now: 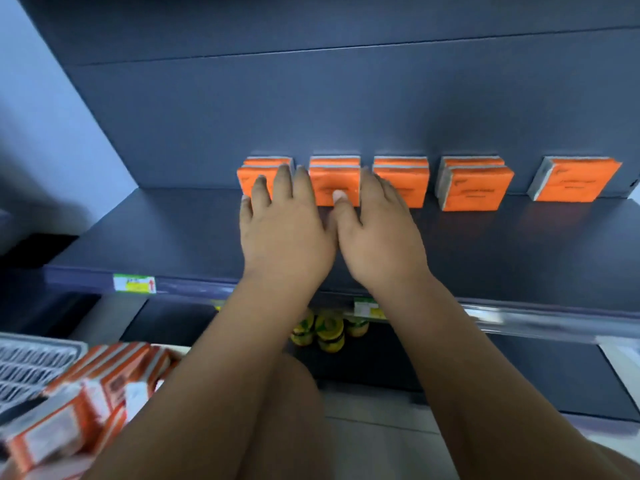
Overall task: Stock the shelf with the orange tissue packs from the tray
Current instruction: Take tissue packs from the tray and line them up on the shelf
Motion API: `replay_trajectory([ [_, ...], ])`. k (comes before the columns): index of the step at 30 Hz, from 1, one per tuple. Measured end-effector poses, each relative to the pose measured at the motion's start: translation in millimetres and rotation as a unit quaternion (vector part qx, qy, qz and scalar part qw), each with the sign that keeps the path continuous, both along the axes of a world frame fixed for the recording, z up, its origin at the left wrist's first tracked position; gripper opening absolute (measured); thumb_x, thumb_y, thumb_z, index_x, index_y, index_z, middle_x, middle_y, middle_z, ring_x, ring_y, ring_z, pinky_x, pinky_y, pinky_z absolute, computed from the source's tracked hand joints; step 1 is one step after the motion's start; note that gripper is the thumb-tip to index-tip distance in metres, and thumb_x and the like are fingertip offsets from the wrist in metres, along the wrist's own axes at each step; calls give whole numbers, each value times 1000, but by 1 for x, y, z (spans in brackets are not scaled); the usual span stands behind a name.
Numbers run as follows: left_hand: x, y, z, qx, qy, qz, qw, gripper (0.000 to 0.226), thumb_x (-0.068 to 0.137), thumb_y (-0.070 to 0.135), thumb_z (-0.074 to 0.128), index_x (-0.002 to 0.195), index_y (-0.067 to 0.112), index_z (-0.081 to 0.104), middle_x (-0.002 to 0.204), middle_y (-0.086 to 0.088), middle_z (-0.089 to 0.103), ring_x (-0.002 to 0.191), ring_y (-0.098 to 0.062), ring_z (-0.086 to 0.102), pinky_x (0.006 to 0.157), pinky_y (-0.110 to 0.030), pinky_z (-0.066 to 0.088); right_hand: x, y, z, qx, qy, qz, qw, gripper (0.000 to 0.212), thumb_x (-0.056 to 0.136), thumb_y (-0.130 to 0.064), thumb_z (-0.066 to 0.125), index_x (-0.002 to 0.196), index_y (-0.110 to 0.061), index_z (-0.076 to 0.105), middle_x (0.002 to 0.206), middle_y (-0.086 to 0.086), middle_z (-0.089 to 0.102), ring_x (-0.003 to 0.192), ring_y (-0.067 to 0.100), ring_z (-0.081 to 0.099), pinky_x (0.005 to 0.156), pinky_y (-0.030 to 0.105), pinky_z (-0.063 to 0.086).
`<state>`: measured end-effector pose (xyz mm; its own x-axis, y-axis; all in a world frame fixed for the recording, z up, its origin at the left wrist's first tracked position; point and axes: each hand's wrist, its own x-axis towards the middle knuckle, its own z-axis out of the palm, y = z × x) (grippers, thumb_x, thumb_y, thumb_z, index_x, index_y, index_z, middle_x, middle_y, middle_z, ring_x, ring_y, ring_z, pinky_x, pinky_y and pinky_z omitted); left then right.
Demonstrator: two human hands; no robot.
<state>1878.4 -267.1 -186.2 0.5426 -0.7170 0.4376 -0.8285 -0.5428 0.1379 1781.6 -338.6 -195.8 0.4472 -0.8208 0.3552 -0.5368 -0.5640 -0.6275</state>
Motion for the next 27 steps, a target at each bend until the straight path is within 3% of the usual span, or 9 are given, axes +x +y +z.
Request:
replay_trajectory([
  [4,24,76,5,-59,-35,57,996,81,95,63,41,153,6,43,157,-16,47,145,-42,41,119,-57,33,29,52,18,-25,5,59,998,60,107,-46,40,157,-12,37,160,6,42,150,23,31,121,38,27],
  [10,64,187,-9,-80,-21,125,989,78,95,60,41,151,6,46,156,-14,49,145,-38,43,118,-55,33,84,140,25,-61,33,134,989,54,106,-44,33,144,-10,50,147,14,55,139,33,45,111,44,37],
  [19,106,265,-71,-71,29,185,980,73,93,58,46,141,4,55,146,-15,59,138,-40,49,118,-53,35,128,225,-37,28,92,210,973,46,108,-37,38,140,-8,53,140,17,58,133,36,47,107,44,37],
  [24,104,275,-107,-52,116,190,973,75,89,58,41,139,4,55,141,-15,61,137,-40,47,115,-50,37,139,236,-70,131,55,223,964,42,111,-41,28,112,-13,59,119,12,66,115,34,57,85,38,38],
  [27,111,275,-131,-20,156,197,968,59,94,53,52,131,7,59,134,-13,64,129,-37,50,106,-46,39,136,231,-83,182,125,232,947,49,111,-43,24,114,-10,60,112,14,66,105,34,60,83,39,45],
])
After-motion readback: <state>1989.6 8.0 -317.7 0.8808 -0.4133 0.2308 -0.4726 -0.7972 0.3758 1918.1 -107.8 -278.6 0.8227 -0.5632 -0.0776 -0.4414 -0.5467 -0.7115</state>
